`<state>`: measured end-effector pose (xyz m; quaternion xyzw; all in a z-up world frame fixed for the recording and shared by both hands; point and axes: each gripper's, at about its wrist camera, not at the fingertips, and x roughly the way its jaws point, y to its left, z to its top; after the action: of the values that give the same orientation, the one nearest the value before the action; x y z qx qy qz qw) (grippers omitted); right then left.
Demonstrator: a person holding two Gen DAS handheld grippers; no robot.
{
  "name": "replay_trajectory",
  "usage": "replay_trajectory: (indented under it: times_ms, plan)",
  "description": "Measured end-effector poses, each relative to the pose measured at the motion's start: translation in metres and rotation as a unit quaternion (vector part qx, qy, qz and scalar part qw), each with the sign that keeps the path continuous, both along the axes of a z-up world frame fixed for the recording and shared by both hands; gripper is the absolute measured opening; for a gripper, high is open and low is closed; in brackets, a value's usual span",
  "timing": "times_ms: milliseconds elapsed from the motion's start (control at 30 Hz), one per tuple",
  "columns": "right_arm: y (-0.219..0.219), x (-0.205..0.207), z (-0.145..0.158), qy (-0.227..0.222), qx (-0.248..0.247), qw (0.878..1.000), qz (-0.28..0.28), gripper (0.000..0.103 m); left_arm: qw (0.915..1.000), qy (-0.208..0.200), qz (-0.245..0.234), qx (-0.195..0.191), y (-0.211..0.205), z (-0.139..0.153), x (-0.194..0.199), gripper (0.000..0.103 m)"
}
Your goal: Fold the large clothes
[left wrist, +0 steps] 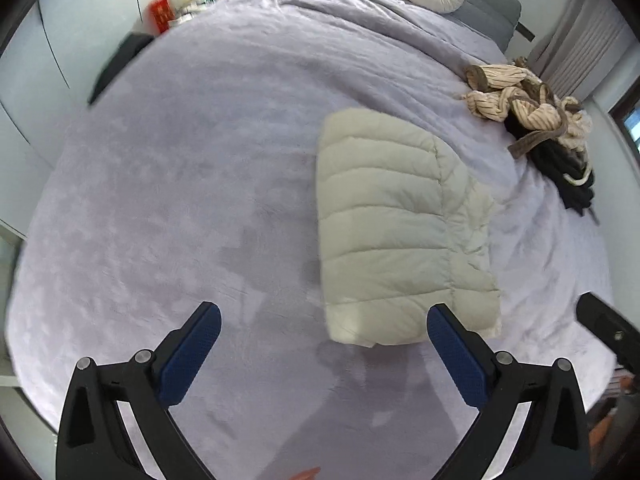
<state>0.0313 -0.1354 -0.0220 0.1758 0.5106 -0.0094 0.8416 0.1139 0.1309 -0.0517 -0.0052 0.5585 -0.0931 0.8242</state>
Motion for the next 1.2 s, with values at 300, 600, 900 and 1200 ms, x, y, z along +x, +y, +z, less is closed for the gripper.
replay_trajectory:
  times_ms: [300, 600, 900, 1200]
  plan:
    - [0.003, -0.013, 0.024, -0.005, -0.033, 0.999, -0.025, 0.103, 0.9984, -0.042, -0.004, 0.039, -0.001, 0.04, -0.017, 0.103]
    - [0.007, -0.019, 0.032, -0.001, -0.053, 0.998, -0.024, 0.103, 0.9959, -0.056, -0.005, 0.071, -0.005, 0.051, -0.029, 0.103]
    - [0.011, -0.019, 0.035, -0.001, -0.059, 0.998, -0.019, 0.103, 0.9966, -0.046, -0.007, 0.068, -0.009, 0.053, -0.035, 0.103]
    - [0.016, -0.02, 0.039, -0.005, -0.067, 0.998, -0.013, 0.103, 0.9957, -0.057, -0.005, 0.073, -0.009, 0.057, -0.038, 0.103]
